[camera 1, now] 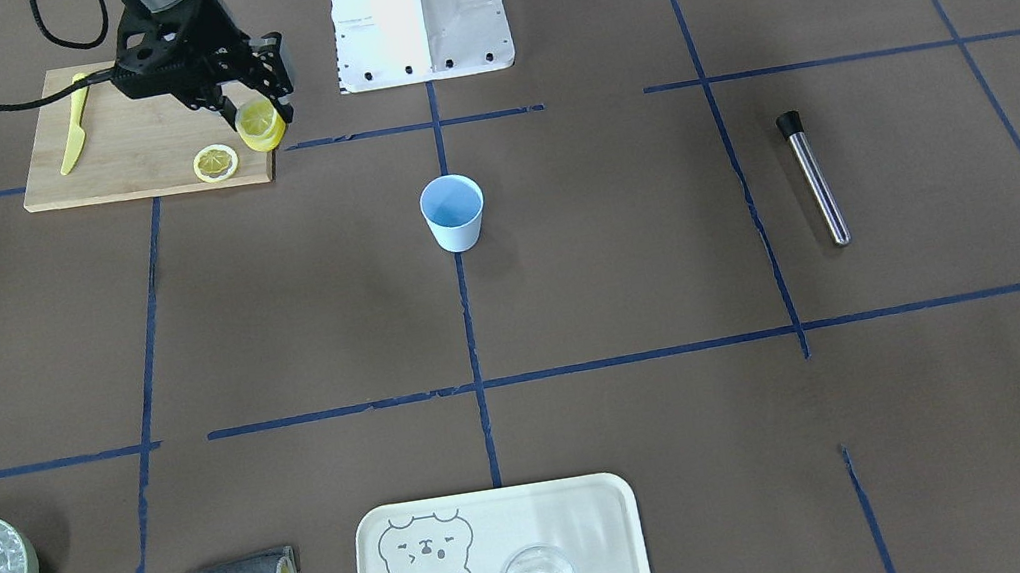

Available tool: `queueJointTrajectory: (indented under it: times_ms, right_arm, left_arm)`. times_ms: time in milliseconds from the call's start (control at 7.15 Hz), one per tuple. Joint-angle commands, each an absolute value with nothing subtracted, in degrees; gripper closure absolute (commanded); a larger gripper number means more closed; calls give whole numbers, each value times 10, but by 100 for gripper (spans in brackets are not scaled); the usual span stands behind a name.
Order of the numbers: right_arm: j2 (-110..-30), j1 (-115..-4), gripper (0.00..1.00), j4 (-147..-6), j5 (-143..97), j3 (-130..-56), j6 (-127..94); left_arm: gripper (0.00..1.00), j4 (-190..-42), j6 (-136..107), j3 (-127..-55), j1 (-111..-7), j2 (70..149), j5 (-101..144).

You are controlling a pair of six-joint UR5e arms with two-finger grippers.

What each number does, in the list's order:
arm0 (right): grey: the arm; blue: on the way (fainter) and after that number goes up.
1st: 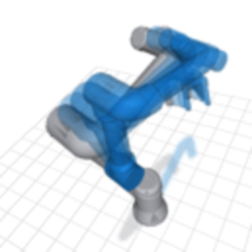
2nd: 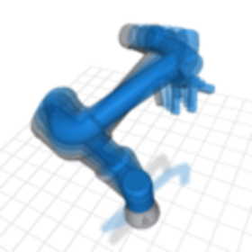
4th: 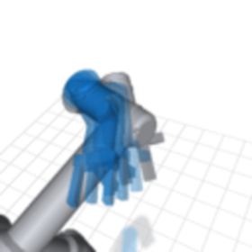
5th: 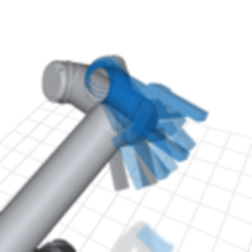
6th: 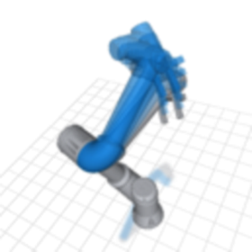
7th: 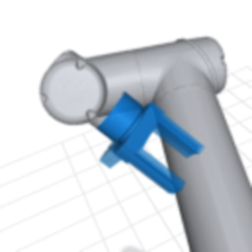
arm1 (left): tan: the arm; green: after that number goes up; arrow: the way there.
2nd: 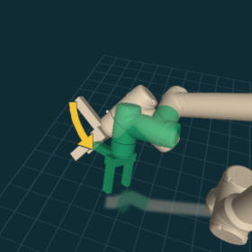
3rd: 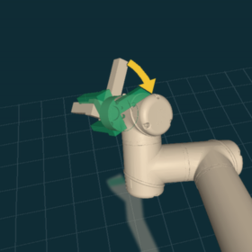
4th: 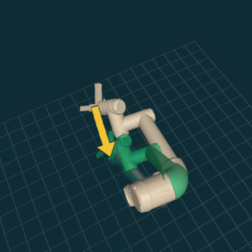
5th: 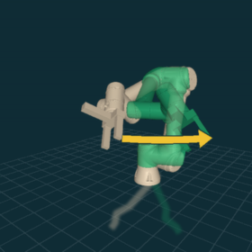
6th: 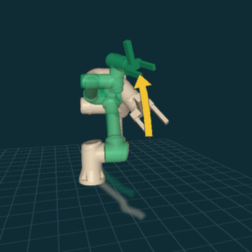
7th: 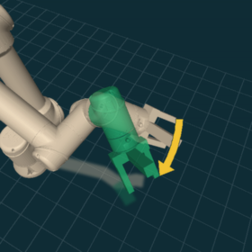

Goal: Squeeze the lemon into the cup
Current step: 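Lift the lemon slice and carry it over the blue cup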

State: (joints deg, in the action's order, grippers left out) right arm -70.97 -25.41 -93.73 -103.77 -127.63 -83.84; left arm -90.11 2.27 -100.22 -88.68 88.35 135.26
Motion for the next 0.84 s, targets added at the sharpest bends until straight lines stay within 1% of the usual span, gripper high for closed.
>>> queueJointTrajectory:
  times_ms: [0, 140, 419, 699]
  right_arm:
    - [-587, -273, 38, -954, -1028, -1173, -845]
    - [-552, -275, 40, -950, -1023, -1131, -848]
    - [-466, -277, 39, -949, -1023, -1032, -858]
    - [-459, -261, 39, -952, -1022, -1015, -867]
  left_arm:
    - [0, -902, 23, -998, -887, 883, 1353]
    - [0, -902, 23, -997, -887, 883, 1353]
    - [0, -902, 24, -991, -886, 883, 1353]
    - [0, -903, 23, -991, -886, 883, 1353]
